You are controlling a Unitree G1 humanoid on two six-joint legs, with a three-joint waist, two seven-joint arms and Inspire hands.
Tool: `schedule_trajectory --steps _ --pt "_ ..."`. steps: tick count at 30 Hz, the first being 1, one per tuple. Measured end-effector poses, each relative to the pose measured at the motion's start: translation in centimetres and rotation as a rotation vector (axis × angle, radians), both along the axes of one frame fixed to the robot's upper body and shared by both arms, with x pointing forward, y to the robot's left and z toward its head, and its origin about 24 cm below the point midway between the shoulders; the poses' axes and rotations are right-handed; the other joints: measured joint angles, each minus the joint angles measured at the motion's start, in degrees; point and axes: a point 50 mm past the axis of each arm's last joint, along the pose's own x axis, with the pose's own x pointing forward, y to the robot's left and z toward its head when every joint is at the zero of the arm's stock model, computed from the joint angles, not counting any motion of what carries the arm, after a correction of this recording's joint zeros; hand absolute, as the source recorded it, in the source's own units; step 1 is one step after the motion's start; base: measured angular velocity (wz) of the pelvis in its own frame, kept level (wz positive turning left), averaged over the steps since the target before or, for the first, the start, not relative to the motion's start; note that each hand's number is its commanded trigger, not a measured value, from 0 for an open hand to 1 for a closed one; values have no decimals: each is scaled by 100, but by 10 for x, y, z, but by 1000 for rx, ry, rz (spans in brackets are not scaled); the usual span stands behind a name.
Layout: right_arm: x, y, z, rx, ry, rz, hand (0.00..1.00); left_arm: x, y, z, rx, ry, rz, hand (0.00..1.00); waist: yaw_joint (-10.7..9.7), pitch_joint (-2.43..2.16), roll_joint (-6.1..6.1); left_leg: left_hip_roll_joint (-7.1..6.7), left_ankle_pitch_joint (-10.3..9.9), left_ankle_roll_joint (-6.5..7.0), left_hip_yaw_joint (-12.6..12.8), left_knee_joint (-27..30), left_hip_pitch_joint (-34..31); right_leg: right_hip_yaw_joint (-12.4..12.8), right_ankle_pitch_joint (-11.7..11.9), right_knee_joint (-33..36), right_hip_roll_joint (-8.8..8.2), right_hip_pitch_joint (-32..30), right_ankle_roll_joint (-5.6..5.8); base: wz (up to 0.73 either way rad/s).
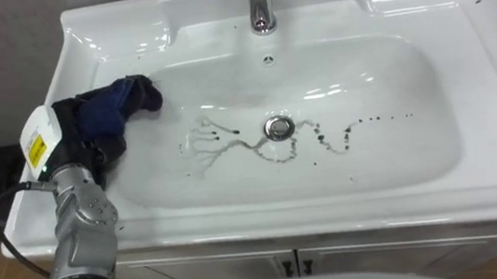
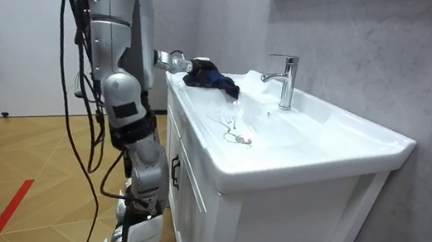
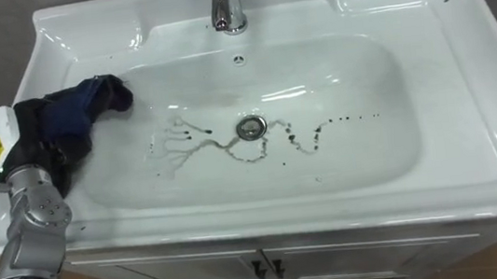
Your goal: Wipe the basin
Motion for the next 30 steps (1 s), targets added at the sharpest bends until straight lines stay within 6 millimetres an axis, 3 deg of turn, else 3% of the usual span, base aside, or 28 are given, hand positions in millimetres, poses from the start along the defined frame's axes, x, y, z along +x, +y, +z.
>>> schedule_trajectory --steps 6,11,16,21,30 --pt "4 4 -1 18 -41 -12 0 3 -4 13 -30 -60 -10 100 49 41 -97 -14 1 -2 -34 10 -129 -79 -2 -18 -8 -80 3 7" --pt "4 10 -4 40 -82 -15 0 11 -16 34 -35 -158 -63 100 9 140 -198 -34 -2 2 -206 220 -468 -339 2 3 -3 -199 3 27" --pt "5 11 -4 36 -105 -5 0 14 -28 41 -43 -199 -118 100 -13 151 -146 -32 -5 6 -315 280 -656 -455 8 97 9 -344 2 16" --pt "2 11 -5 44 -98 -7 0 18 -38 56 -51 -267 -181 100 -24 111 -73 -30 -5 7 -317 278 -658 -432 8 107 11 -342 1 0" --pt "2 13 -6 64 -98 -7 0 20 -55 58 -72 -279 -276 100 -64 136 -103 -24 -4 9 -316 289 -579 -423 8 140 10 -279 1 0"
